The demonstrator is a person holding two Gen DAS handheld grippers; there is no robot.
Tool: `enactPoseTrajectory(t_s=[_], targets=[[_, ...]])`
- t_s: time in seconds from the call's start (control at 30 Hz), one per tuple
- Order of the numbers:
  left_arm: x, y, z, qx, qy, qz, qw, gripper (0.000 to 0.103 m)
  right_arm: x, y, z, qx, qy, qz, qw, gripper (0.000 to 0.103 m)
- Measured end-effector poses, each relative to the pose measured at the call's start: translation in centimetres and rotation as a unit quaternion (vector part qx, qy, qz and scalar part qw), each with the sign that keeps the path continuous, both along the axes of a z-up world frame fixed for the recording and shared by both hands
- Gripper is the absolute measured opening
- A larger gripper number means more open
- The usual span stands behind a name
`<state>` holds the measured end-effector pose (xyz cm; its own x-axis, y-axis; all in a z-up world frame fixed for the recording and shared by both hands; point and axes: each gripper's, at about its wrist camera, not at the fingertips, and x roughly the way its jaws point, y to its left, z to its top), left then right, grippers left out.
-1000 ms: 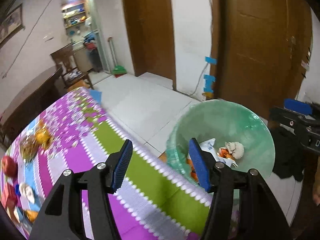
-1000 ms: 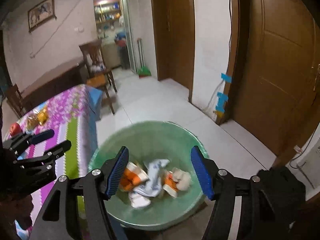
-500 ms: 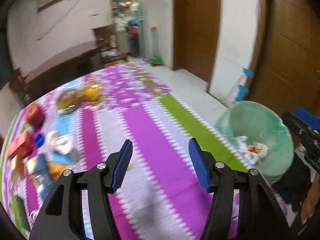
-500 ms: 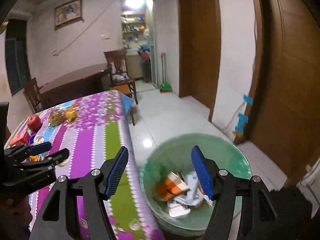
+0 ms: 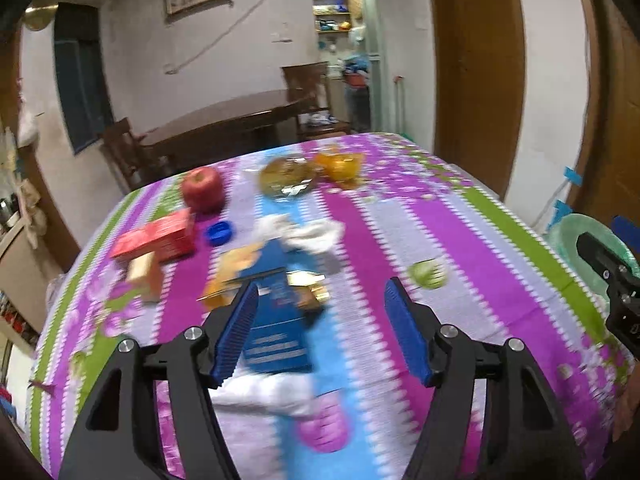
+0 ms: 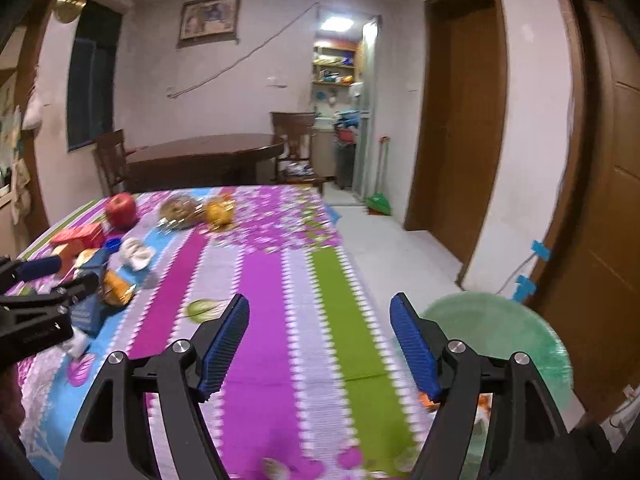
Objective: Collect trash
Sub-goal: 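Move both tools back over the table toward the remaining trash, then grasp the green scrubber with the left gripper while the right grasps the blue cigarette box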
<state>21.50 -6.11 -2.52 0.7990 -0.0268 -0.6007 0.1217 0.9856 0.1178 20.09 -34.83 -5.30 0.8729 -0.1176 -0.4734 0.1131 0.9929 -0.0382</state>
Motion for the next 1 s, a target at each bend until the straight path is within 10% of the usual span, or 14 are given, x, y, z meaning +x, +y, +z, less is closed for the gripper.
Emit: enactPoseTrajectory(t_s=[0.67, 1.0], targets=[[-1.0, 17.6, -1.7, -0.009, 0.07, 0.142, 0.9874, 0.066, 4.4, 13.1, -1.8, 0.06, 0.078, 0.21, 0.973, 0.074], [0.3, 18.7, -4.4, -0.027, 0.117, 0.122, 0.9852, 0.066, 9.0, 20.8, -3.3, 0.085, 0.172, 0.195, 0.962, 0.079]])
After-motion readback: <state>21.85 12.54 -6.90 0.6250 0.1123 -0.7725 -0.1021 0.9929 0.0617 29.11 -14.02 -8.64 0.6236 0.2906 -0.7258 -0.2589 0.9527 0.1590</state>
